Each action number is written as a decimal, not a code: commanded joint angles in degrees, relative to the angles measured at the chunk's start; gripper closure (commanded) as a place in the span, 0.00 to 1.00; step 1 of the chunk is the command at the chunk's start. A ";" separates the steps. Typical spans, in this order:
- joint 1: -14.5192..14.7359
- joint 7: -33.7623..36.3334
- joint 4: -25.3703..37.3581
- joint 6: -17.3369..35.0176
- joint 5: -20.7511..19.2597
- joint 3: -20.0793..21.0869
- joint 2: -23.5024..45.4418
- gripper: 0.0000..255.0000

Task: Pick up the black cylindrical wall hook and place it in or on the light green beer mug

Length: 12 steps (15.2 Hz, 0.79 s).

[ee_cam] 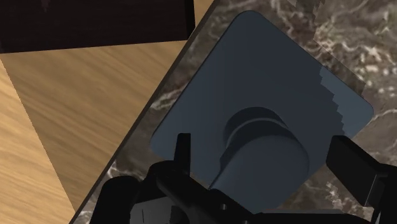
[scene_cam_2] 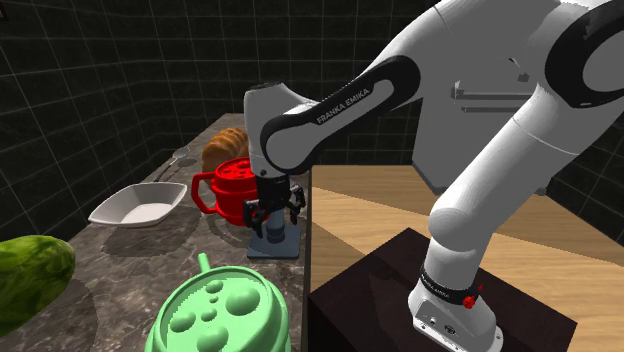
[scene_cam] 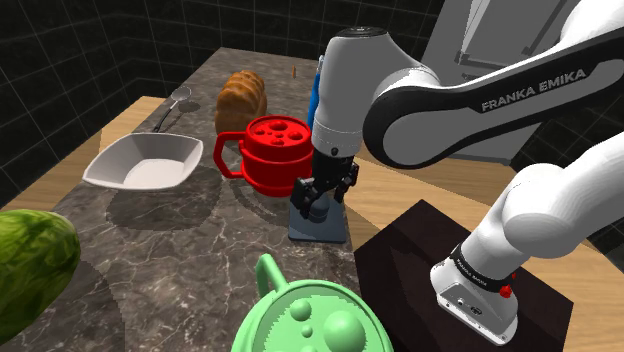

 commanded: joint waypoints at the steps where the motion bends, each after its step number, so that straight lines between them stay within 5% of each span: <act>1: -0.02 -0.01 -0.09 0.16 -0.01 0.02 0.06 0.00; 5: -0.01 -0.01 -0.09 0.15 -0.01 0.02 0.05 0.00; 6: -0.01 -0.01 -0.09 0.15 -0.01 0.02 0.05 1.00; 12: -0.02 -0.02 -0.09 0.16 -0.01 0.01 0.06 1.00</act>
